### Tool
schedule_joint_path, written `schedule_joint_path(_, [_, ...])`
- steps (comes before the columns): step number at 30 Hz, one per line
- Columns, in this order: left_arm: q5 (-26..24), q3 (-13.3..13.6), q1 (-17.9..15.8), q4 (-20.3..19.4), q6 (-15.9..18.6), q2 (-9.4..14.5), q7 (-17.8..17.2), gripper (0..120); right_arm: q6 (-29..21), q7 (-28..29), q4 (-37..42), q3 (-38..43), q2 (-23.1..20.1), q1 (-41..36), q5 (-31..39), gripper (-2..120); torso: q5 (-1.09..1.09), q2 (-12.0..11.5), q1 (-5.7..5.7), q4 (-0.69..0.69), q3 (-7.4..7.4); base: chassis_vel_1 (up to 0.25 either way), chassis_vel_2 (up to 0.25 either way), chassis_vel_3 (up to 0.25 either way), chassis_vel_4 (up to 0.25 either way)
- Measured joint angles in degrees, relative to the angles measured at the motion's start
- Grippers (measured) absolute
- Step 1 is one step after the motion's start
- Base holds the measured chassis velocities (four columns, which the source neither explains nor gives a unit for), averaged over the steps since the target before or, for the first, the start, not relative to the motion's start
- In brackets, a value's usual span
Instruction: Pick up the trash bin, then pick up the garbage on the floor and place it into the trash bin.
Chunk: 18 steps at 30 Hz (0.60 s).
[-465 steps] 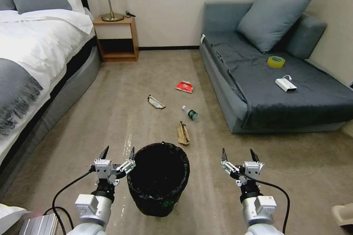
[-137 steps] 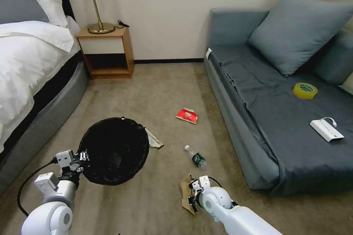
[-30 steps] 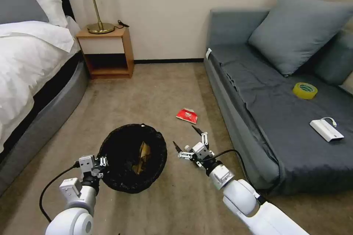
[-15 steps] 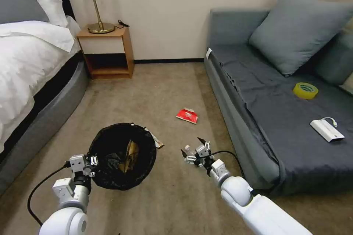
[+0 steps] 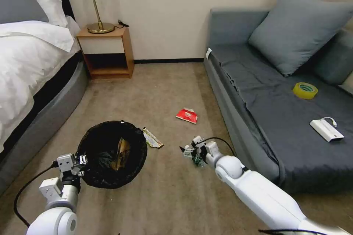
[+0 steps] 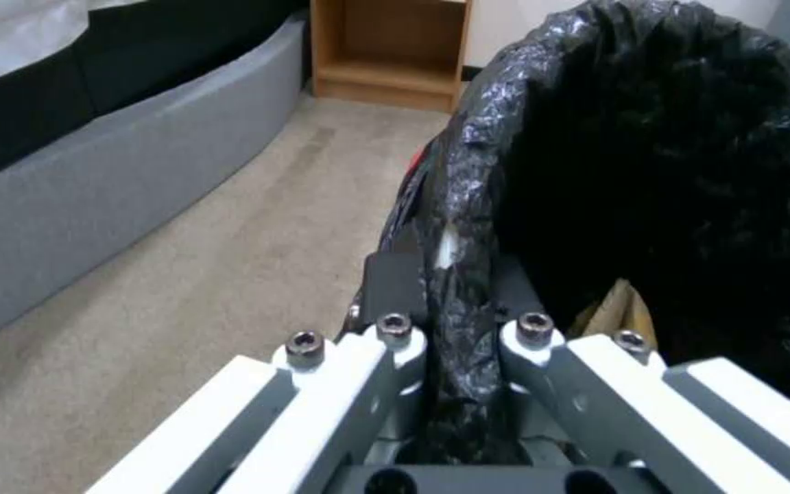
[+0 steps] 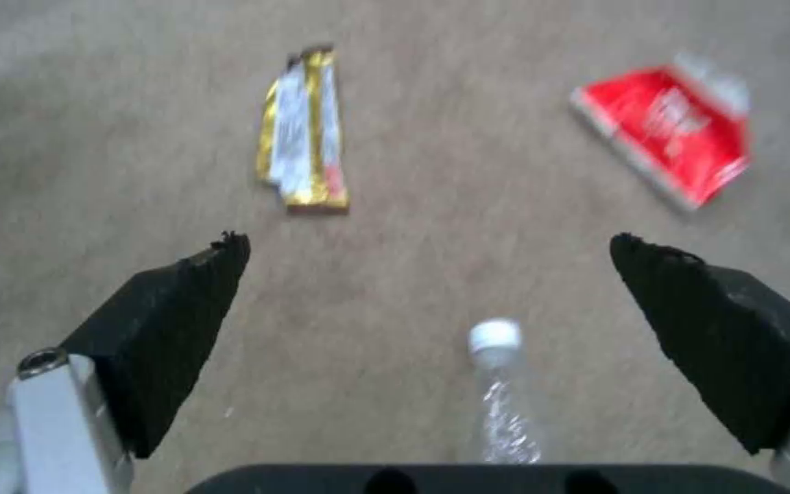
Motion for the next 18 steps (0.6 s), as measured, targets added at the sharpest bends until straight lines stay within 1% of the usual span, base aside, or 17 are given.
schedule_joint_path(1, [-0.28,-0.29,-0.05,0.13,-0.02,0.12,0.23,4,-1.06,-0.5,-1.7,-1.37,0.9,2.43,0.83,100,0.0,0.0,0.0,0.0,0.0,0.0,0.0,0.0,0.0])
schedule_joint_path(2, [-0.28,-0.29,-0.05,0.13,-0.02,0.12,0.23,4,-1.06,-0.5,-1.7,-1.37,0.9,2.43,0.83,100,0.0,0.0,0.0,0.0,0.0,0.0,0.0,0.0,0.0])
schedule_joint_path(4, [-0.76,-0.74,-0.2,0.38,-0.02,0.29,0.59,4,-3.01,-1.61,-4.77,-3.41,2.39,5.95,1.66,100,0.0,0.0,0.0,0.01,0.0,0.0,0.0,0.0,0.0])
schedule_joint_path(6, [-1.38,-1.21,-0.36,0.59,-0.02,0.58,0.97,4,-7.89,-4.5,-7.63,-4.49,3.43,8.8,3.31,100,0.01,0.0,0.0,0.01,0.0,0.0,0.0,0.0,0.0])
schedule_joint_path(7, [-1.38,-1.21,-0.36,0.59,-0.02,0.58,0.97,4,-7.89,-4.5,-7.63,-4.49,3.43,8.8,3.31,100,0.01,0.0,0.0,0.01,0.0,0.0,0.0,0.0,0.0])
schedule_joint_path(9, [-1.99,-1.8,-0.54,0.89,0.02,0.89,1.29,4,-12.61,-8.45,-11.5,-5.71,3.56,11.35,4.53,100,0.0,0.0,0.0,0.0,0.0,0.0,0.0,0.0,0.0])
schedule_joint_path(10, [-2.22,-2.0,-0.6,1.0,0.06,0.98,1.4,4,-13.31,-9.37,-13.75,-5.79,4.24,12.06,4.84,100,0.0,0.0,0.0,-0.01,0.0,0.0,0.0,0.0,0.0])
schedule_joint_path(12, [-2.26,-2.08,-0.6,1.05,0.07,1.02,1.45,4,-13.45,-9.73,-14.77,-5.8,4.62,12.32,4.88,100,0.0,0.0,0.0,-0.01,0.0,0.0,0.0,0.0,0.0])
schedule_joint_path(14, [-2.41,-2.32,-0.64,1.25,0.11,1.21,1.66,4,-13.53,-10.82,-19.53,-5.67,6.59,13.26,4.85,100,0.01,0.0,0.0,0.0,0.0,0.0,0.0,0.0,0.0])
schedule_joint_path(16, [-2.41,-2.34,-0.65,1.29,0.13,1.24,1.68,4,-13.53,-11.1,-20.38,-5.64,6.97,13.44,4.8,100,0.01,0.0,0.0,0.0,0.0,0.0,0.0,0.0,0.0])
schedule_joint_path(18, [-2.44,-2.42,-0.67,1.41,0.2,1.31,1.8,4,-13.53,-11.94,-22.99,-5.44,8.05,14.03,4.34,100,0.0,0.0,0.0,0.0,0.0,0.0,0.0,0.0,0.0])
